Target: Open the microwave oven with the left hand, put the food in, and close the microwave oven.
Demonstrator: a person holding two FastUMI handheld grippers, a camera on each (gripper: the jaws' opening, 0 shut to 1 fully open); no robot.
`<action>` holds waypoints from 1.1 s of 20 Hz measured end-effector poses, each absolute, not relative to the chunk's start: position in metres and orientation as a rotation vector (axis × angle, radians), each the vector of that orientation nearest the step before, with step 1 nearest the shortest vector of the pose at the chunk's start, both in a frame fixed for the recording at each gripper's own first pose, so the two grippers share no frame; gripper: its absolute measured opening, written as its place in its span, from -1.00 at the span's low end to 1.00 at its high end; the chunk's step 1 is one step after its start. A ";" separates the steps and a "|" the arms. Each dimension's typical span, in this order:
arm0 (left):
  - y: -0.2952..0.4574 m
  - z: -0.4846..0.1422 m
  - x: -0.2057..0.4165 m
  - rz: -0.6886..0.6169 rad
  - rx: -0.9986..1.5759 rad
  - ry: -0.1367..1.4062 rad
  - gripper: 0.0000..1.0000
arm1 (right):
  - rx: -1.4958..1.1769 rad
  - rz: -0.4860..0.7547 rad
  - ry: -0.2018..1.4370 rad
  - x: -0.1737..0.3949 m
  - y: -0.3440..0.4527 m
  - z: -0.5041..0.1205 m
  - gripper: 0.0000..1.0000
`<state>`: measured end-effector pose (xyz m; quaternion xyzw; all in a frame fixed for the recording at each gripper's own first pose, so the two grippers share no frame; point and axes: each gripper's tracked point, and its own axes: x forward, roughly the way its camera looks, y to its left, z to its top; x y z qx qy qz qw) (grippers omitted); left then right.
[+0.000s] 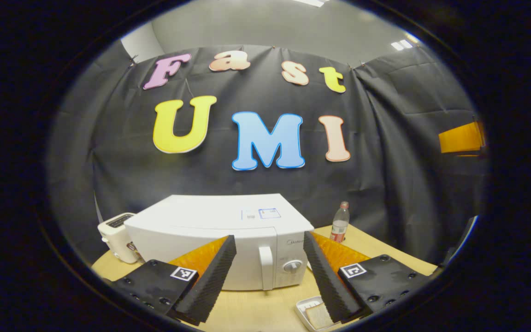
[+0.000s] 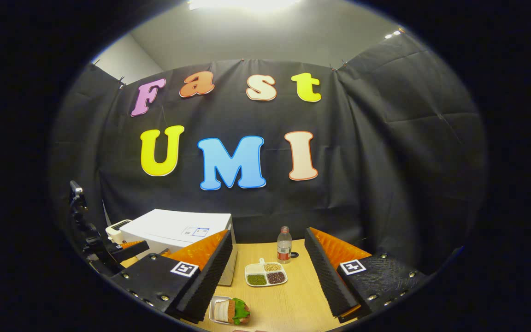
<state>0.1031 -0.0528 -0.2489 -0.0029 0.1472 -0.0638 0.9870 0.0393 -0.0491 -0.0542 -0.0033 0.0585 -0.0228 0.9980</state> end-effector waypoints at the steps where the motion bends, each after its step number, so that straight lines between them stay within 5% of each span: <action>1: -0.052 -0.264 0.112 -0.125 -0.009 0.314 1.00 | -0.005 -0.056 0.126 0.041 -0.053 -0.057 0.91; 10: -0.046 -0.370 0.159 -0.071 -0.074 0.466 0.82 | -0.031 -0.088 0.201 0.051 -0.059 -0.080 0.91; 13: -0.059 -0.387 0.162 -0.112 -0.140 0.522 0.05 | -0.041 -0.091 0.219 0.048 -0.061 -0.085 0.91; 15: -0.059 -0.385 0.160 -0.094 -0.088 0.525 -0.28 | -0.037 -0.091 0.219 0.046 -0.061 -0.085 0.92; 22: -0.058 -0.383 0.157 -0.079 -0.023 0.559 -0.81 | -0.010 -0.083 0.215 0.037 -0.062 -0.085 0.92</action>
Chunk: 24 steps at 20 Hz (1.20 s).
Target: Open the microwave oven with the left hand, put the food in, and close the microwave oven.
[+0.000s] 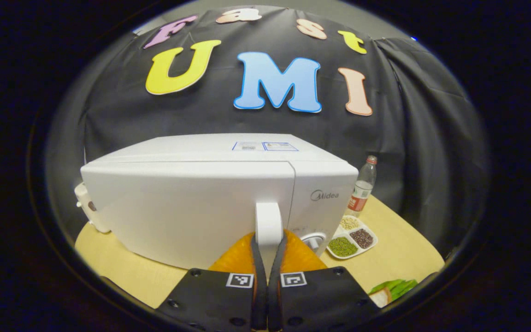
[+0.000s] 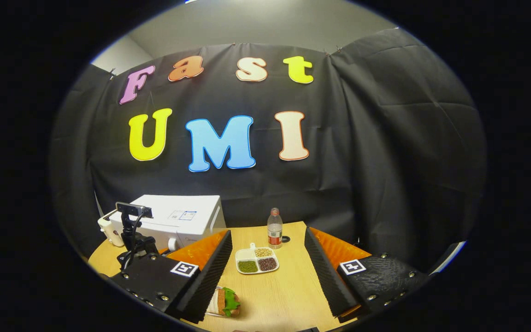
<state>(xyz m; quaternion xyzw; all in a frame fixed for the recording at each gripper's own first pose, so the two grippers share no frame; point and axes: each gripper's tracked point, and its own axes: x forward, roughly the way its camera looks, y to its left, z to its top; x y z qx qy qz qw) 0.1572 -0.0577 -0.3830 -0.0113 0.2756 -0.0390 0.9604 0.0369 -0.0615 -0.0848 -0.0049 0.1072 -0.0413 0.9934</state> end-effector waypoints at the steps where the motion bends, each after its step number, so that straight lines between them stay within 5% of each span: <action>1: -0.057 -0.385 0.158 -0.084 -0.019 0.572 -0.85 | -0.010 -0.080 0.214 0.036 -0.061 -0.084 0.92; 24: 0.056 -0.340 -0.067 -0.249 0.014 0.633 -0.86 | 0.027 0.071 0.177 0.014 0.047 -0.084 0.89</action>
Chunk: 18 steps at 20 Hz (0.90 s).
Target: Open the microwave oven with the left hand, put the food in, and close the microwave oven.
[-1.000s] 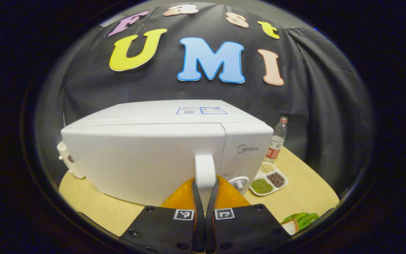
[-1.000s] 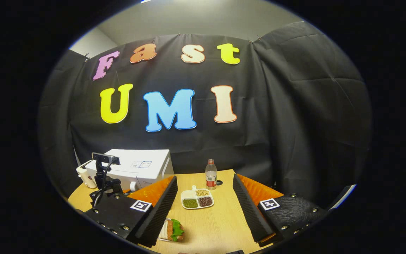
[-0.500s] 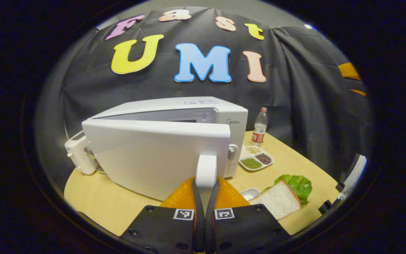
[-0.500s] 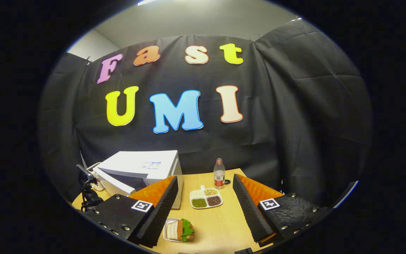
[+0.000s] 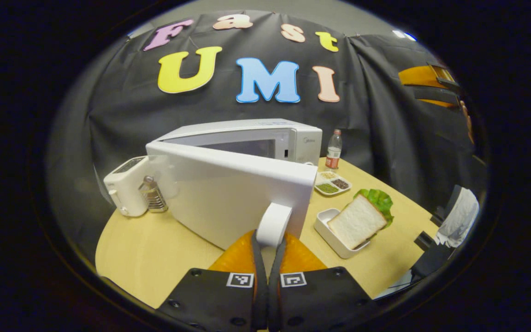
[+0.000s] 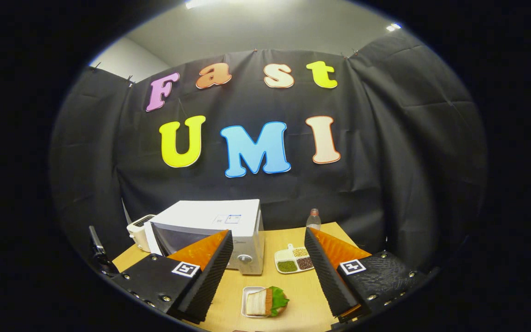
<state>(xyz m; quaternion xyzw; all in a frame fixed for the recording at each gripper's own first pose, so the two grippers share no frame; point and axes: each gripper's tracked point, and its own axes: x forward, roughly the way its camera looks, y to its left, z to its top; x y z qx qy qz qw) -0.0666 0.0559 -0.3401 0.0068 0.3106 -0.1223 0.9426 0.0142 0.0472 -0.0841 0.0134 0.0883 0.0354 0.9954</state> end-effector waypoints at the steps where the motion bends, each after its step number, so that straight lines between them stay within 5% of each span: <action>1: 0.066 -0.339 -0.076 -0.256 0.013 0.637 -0.86 | 0.029 0.075 0.179 0.012 0.055 -0.085 0.89; 11: 0.186 -0.329 -0.138 -0.285 0.068 0.680 -0.86 | -0.018 0.124 0.181 0.004 0.113 -0.092 0.89; 18: 0.283 -0.327 -0.152 -0.154 0.081 0.663 -0.87 | -0.054 0.174 0.192 0.012 0.149 -0.098 0.89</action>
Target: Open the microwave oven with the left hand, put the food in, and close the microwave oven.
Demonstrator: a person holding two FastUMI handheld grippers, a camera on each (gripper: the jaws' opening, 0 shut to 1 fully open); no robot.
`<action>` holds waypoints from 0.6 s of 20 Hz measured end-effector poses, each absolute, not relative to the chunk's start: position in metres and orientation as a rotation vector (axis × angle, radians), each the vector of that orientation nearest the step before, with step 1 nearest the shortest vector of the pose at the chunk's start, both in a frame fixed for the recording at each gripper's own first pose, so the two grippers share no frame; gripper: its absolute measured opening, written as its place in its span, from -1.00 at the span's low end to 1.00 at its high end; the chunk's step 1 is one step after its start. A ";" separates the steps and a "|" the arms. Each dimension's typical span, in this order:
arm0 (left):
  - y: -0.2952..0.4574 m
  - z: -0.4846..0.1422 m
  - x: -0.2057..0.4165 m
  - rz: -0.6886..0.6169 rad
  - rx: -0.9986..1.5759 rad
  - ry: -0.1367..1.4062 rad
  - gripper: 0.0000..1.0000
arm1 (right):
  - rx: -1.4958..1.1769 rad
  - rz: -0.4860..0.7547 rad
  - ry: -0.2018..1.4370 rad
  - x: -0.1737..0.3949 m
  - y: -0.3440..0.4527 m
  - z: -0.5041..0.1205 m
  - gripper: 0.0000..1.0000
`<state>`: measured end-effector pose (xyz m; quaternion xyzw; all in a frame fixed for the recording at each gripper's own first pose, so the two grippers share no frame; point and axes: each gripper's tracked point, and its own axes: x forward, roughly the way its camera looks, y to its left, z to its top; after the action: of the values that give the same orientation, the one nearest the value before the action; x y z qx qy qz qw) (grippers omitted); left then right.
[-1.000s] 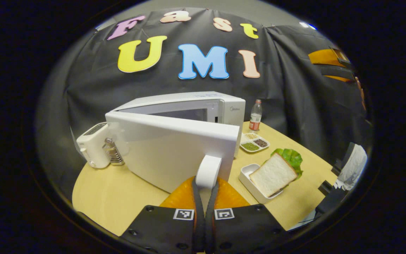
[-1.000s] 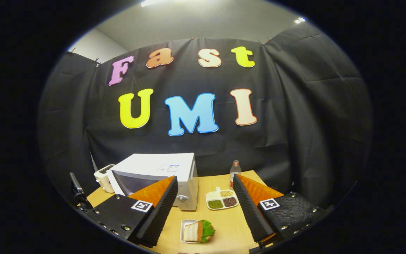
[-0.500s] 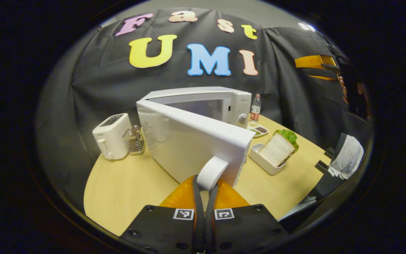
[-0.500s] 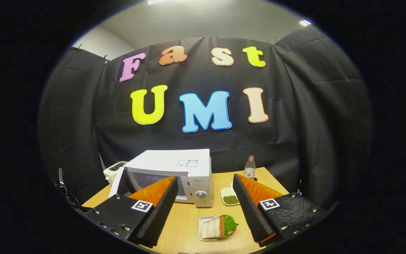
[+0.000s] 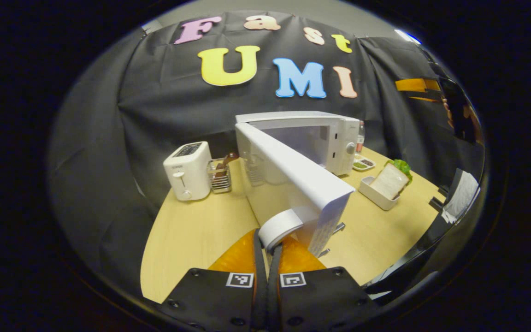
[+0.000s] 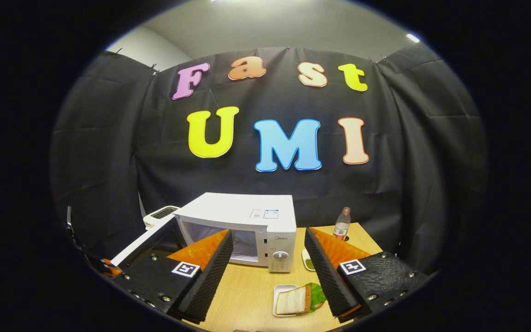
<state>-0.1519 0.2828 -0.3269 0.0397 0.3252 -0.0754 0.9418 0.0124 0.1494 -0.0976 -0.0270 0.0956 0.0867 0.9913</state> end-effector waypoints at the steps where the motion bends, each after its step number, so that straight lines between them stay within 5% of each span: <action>1: 0.292 -0.327 -0.151 -0.127 0.079 0.655 -0.86 | -0.061 0.185 0.193 0.014 0.154 -0.097 0.89; 10: 0.302 -0.331 -0.160 -0.125 -0.003 0.665 -0.64 | -0.122 0.251 0.208 0.015 0.164 -0.104 0.89; 11: 0.307 -0.329 -0.162 -0.105 -0.005 0.666 -0.39 | -0.126 0.259 0.210 0.016 0.162 -0.105 0.89; 12: 0.311 -0.328 -0.164 -0.079 -0.004 0.667 -0.50 | -0.130 0.264 0.215 0.017 0.159 -0.108 0.89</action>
<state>-0.1642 0.3112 -0.3277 -0.0021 0.3273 -0.0386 0.9441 0.0168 0.1585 -0.1082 -0.0644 0.1069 0.1311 0.9835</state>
